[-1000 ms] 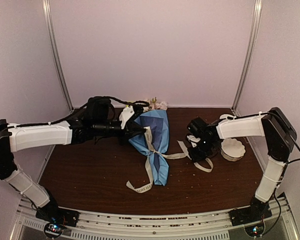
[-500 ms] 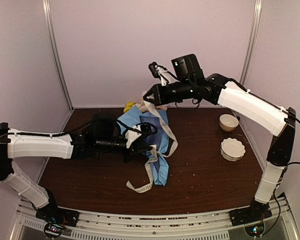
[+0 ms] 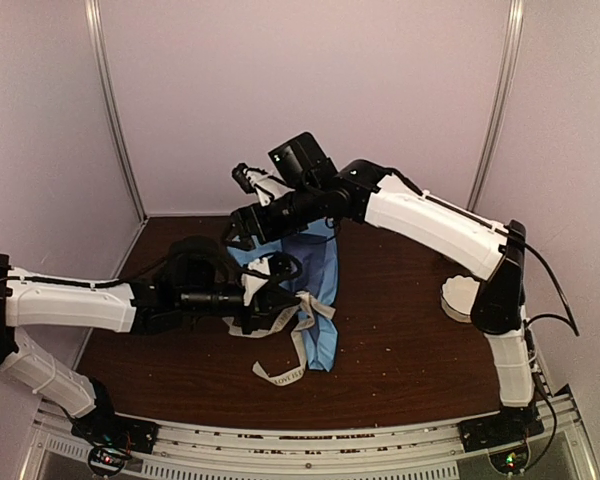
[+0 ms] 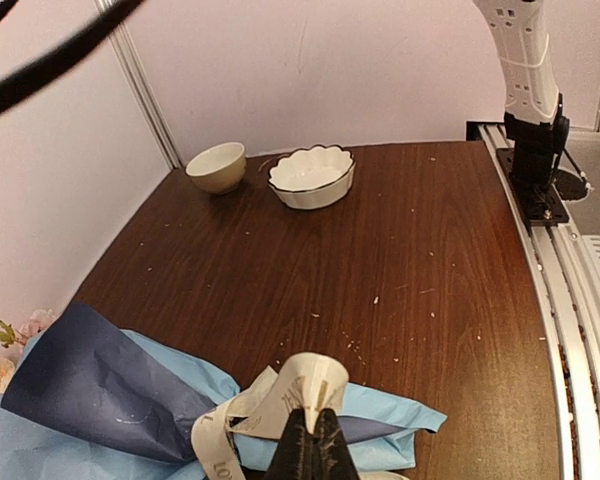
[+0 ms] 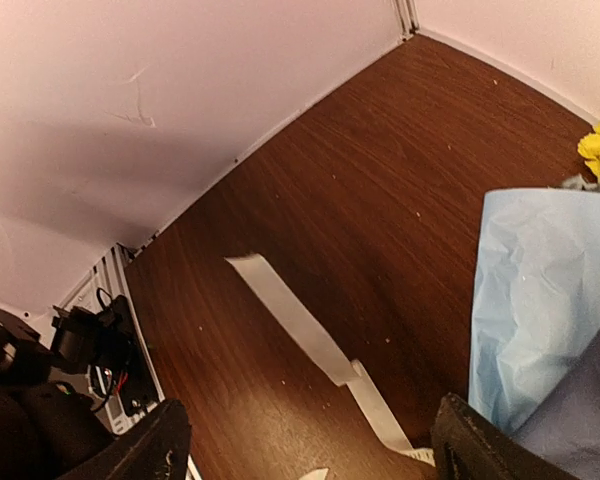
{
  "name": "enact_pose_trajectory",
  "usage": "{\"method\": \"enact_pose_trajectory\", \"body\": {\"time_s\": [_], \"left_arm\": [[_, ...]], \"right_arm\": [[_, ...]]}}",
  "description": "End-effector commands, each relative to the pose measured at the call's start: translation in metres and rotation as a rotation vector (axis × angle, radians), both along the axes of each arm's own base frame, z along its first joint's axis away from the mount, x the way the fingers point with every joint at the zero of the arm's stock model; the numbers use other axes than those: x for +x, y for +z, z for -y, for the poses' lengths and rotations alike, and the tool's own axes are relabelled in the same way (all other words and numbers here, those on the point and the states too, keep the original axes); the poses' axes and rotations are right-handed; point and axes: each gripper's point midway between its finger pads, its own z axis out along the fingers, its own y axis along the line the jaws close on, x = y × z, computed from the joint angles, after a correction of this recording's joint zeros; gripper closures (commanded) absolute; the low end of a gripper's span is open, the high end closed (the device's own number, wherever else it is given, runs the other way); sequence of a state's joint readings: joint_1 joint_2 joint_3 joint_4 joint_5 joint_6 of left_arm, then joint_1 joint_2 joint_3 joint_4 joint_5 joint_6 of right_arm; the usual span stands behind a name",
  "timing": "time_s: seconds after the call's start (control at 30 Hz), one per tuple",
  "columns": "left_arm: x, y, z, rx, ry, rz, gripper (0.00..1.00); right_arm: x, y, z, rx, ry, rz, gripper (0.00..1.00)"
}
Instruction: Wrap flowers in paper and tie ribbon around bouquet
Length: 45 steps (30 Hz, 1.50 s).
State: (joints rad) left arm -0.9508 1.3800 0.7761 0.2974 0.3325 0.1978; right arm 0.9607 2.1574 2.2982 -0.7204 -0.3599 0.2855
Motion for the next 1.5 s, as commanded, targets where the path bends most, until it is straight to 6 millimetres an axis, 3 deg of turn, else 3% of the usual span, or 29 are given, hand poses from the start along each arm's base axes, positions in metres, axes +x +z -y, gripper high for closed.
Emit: {"method": "enact_pose_trajectory", "body": {"time_s": [0.0, 0.17, 0.27, 0.33, 0.4, 0.5, 0.6, 0.73, 1.2, 1.3, 1.43, 1.47], "left_arm": [[0.005, 0.028, 0.000, -0.103, 0.039, 0.029, 1.00], [0.036, 0.020, -0.014, -0.058, 0.238, 0.020, 1.00], [0.043, 0.017, -0.017, -0.055, 0.281, 0.023, 1.00], [0.043, 0.019, -0.016, -0.072, 0.278, 0.025, 1.00], [0.042, 0.020, -0.015, -0.083, 0.272, 0.023, 1.00], [0.042, 0.022, -0.014, -0.088, 0.266, 0.021, 1.00], [0.041, 0.024, -0.012, -0.088, 0.253, 0.016, 1.00], [0.040, 0.026, -0.012, -0.089, 0.249, 0.015, 1.00], [0.038, 0.031, -0.009, -0.084, 0.230, 0.025, 1.00], [0.038, 0.032, -0.010, -0.086, 0.229, 0.026, 1.00], [0.038, 0.031, -0.011, -0.087, 0.230, 0.023, 1.00], [0.038, 0.030, -0.011, -0.086, 0.231, 0.021, 1.00]], "right_arm": [[0.002, 0.043, 0.049, -0.001, -0.029, 0.091, 0.14], [0.000, 0.035, 0.108, 0.059, -0.038, 0.142, 0.18], [-0.017, 0.032, 0.124, 0.196, 0.060, 0.136, 0.29], [-0.035, 0.019, 0.127, 0.209, 0.146, 0.146, 0.38], [-0.049, 0.005, 0.126, 0.216, 0.205, 0.150, 0.45], [-0.059, -0.009, 0.123, 0.223, 0.243, 0.168, 0.44], [-0.058, -0.020, 0.119, 0.223, 0.254, 0.158, 0.45], [-0.056, -0.034, 0.113, 0.210, 0.271, 0.128, 0.56], [-0.049, -0.052, 0.101, 0.157, 0.266, 0.107, 0.57], [-0.050, -0.054, 0.100, 0.154, 0.276, 0.101, 0.71], [-0.052, -0.053, 0.101, 0.155, 0.282, 0.104, 1.00], [-0.053, -0.053, 0.102, 0.153, 0.283, 0.104, 1.00]]}}
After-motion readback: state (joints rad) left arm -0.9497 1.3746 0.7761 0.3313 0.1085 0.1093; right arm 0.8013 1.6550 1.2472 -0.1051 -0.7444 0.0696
